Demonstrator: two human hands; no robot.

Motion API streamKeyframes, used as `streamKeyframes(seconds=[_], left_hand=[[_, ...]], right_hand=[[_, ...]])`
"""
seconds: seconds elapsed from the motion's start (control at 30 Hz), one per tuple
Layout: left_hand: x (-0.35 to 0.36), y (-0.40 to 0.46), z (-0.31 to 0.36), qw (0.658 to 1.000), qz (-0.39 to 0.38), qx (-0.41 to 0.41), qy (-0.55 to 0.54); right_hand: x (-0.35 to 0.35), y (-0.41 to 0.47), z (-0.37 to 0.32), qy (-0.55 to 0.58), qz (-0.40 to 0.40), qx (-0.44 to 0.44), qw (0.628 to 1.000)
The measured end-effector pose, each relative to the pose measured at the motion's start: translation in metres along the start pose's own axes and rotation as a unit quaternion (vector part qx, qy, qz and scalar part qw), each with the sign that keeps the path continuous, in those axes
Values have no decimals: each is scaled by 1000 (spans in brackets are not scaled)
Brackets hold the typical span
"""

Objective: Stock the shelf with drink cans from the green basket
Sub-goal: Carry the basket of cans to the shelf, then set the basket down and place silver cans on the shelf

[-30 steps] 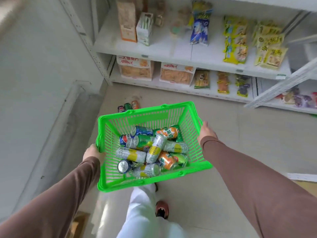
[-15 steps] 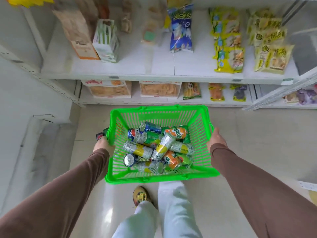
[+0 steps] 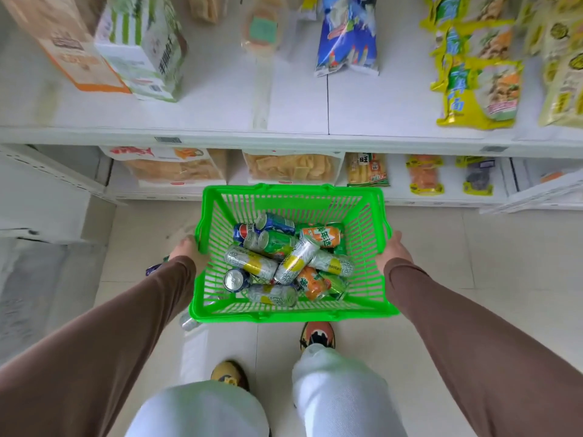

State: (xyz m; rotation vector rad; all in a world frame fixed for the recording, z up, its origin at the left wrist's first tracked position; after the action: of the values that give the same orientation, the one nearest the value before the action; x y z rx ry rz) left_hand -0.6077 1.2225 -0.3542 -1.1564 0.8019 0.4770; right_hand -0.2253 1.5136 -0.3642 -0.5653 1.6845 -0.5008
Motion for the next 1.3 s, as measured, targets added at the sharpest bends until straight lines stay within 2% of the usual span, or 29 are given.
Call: streamKeyframes(seconds=[0.27,0.53,0.6,0.63,0.67,0.73,0.8,0.87,0.9,0.97,1.1,1.23,1.3], left_hand=[[65,75,-7,1000,-19,-11,-2],[88,100,-14,1000,-15,-5,-14],[87,98,-9,999,-9,-5,-36],[83,96,-4,999,21,5,-40],[77,93,7,997,66,38,-23],[68,82,42,977,144,156,33],[76,72,76,958,143,243,53],[94,66,100,952,115,278,57],[104,63,108,951,104,287,56],[123,62,118,952,80,293,48],[155,63,126,954,33,296,21],[184,66,125,955,-25,296,16],[194,69,124,955,-34,294,19]], right_hand=[[50,70,3,38,-8,6,999],[67,90,6,97,21,12,995],[66,88,4,77,36,10,996],[63,86,-3,32,67,-12,997],[59,80,-15,-17,105,-55,993],[62,64,-52,-54,159,-182,969],[83,50,-83,-10,130,-254,958],[112,47,-100,17,70,-258,963],[127,46,-107,-13,45,-268,962],[155,44,-120,-129,19,-325,937],[201,45,-143,-339,13,-433,835],[228,57,-155,-481,20,-464,744],[236,60,-158,-511,26,-470,719]])
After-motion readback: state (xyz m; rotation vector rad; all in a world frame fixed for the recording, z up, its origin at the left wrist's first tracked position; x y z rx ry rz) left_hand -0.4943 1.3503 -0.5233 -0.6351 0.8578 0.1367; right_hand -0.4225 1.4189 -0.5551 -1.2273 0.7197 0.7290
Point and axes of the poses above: each hand's wrist, its own y-axis towards the middle knuckle, its own x-axis out of the palm, z = x × y, the point moved 7 cm from there along y, towards the middle knuckle, and after that the axes turned 1 degree about y, right-handed, at the moved point
